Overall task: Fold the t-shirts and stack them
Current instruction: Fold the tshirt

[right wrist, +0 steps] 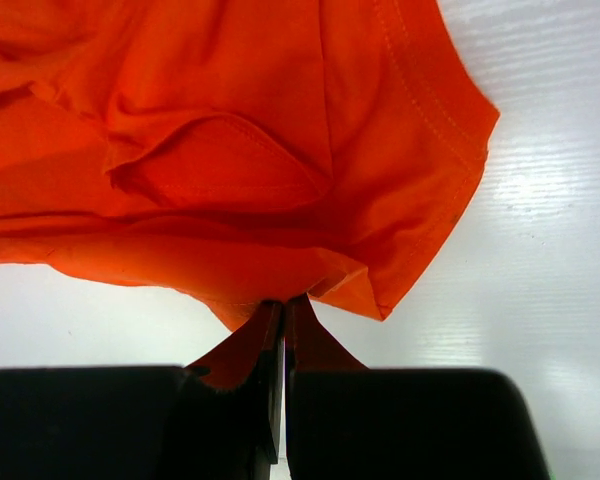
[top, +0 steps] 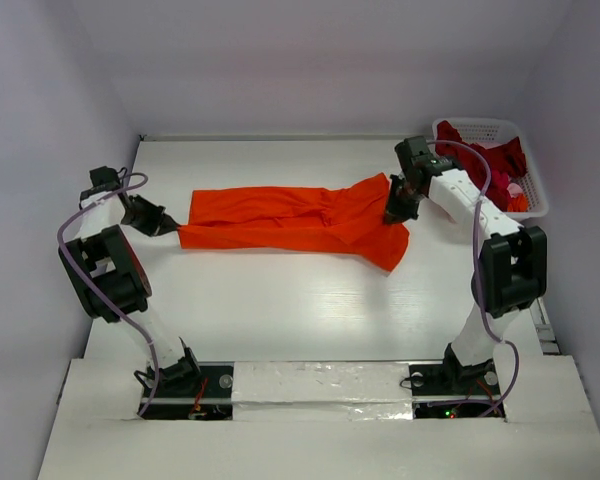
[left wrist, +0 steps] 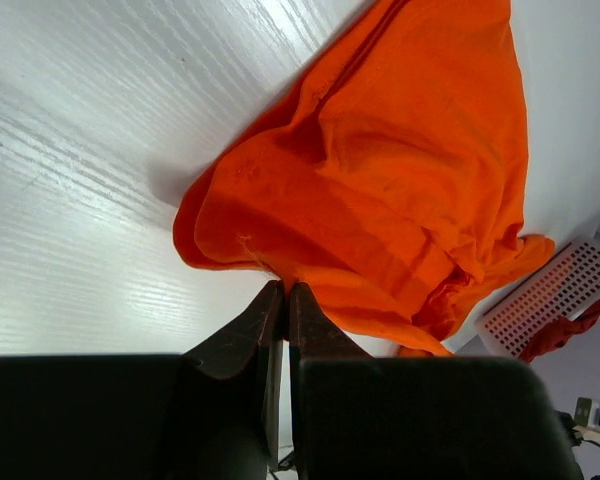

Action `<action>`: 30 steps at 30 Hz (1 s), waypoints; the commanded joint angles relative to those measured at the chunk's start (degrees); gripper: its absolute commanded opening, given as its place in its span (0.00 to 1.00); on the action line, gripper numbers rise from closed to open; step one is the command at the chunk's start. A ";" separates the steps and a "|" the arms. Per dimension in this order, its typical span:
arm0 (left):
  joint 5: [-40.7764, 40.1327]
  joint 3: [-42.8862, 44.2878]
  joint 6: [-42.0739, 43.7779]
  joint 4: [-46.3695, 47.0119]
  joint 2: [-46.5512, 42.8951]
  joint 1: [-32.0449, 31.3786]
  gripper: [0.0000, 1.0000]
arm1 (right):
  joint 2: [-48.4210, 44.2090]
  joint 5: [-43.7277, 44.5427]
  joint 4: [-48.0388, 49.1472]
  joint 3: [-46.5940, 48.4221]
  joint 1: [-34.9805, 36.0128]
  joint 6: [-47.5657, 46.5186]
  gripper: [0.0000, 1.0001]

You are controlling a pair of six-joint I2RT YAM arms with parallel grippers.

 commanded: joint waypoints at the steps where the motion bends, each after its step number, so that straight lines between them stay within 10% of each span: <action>1: 0.27 2.58 -0.43 -0.27 0.61 -0.39 0.00 | 0.78 1.16 -0.73 3.72 -0.96 -1.52 0.00; 30: -0.52 12.86 -2.45 -0.62 10.19 -5.93 0.00 | 12.39 1.69 -0.12 15.32 -3.07 -1.61 0.00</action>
